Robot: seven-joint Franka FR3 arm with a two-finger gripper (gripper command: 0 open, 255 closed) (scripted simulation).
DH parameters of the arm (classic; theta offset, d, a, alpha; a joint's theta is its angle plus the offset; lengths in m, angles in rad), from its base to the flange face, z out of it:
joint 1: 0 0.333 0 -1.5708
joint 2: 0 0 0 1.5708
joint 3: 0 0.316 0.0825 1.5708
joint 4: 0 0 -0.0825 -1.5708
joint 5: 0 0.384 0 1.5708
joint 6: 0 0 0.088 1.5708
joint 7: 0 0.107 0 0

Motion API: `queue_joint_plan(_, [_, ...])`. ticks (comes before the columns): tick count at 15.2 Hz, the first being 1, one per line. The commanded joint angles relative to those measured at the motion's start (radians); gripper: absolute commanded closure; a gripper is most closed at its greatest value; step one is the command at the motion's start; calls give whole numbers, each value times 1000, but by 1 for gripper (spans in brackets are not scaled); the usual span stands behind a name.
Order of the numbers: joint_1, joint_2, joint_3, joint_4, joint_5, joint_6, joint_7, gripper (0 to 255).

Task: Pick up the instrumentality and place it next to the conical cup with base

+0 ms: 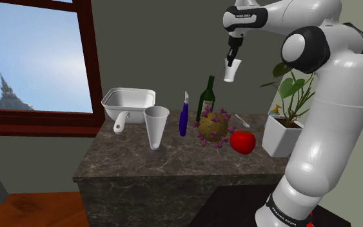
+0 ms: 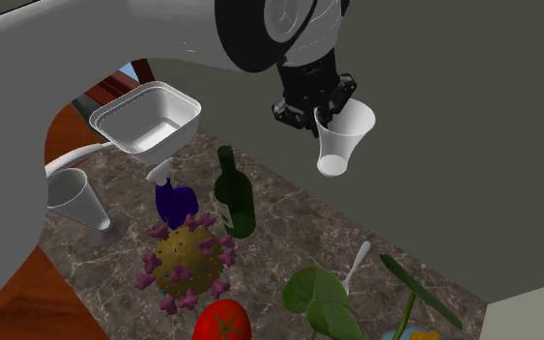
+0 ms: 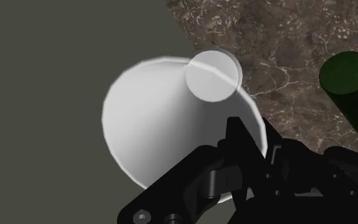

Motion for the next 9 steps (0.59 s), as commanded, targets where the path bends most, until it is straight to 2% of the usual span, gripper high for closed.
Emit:
queue_joint_plan(1, [-2,8,0,37,5,-30,-5,255])
queue_joint_plan(3, [-5,15,-1,64,9,-49,-9,255])
queue_joint_plan(9, [102,-189,61,-167,-119,-34,157,255])
